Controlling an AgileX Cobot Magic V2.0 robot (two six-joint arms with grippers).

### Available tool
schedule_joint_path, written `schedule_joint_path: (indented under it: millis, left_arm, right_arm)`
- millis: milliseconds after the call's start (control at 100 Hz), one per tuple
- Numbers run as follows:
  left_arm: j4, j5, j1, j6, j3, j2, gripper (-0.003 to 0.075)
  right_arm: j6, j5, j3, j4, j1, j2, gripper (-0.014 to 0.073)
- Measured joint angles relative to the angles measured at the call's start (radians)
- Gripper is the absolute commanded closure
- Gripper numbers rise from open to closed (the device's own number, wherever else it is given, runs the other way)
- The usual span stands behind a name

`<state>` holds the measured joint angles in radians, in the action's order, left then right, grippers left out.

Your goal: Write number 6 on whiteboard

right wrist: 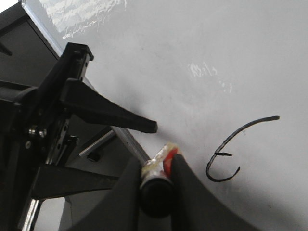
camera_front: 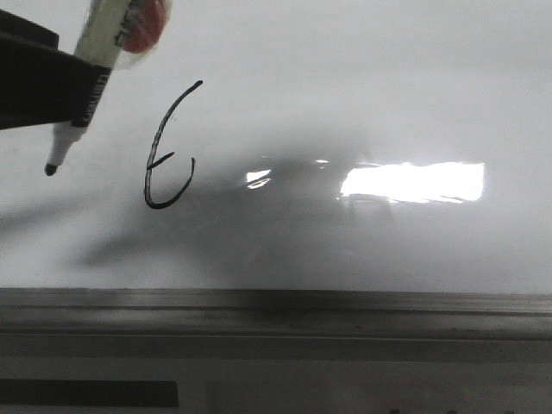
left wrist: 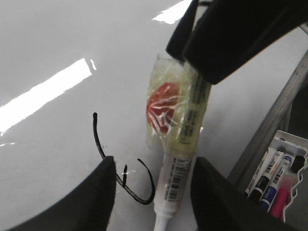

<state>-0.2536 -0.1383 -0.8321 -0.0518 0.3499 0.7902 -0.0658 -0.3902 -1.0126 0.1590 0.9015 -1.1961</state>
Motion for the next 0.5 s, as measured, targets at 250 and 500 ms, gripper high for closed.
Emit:
schedule_joint_path:
  millis: [250,500]
  left_arm:
    - [-0.035,0.041,0.0,0.0,0.0,0.04,0.0386]
    - [-0.039,0.042,0.0,0.0,0.0,0.041,0.0638]
  right_arm:
    - [0.002,0.0,0.0,0.038,0.0,0.0,0.0664]
    - [0.002,0.0,0.0,0.041,0.0,0.0,0.0664]
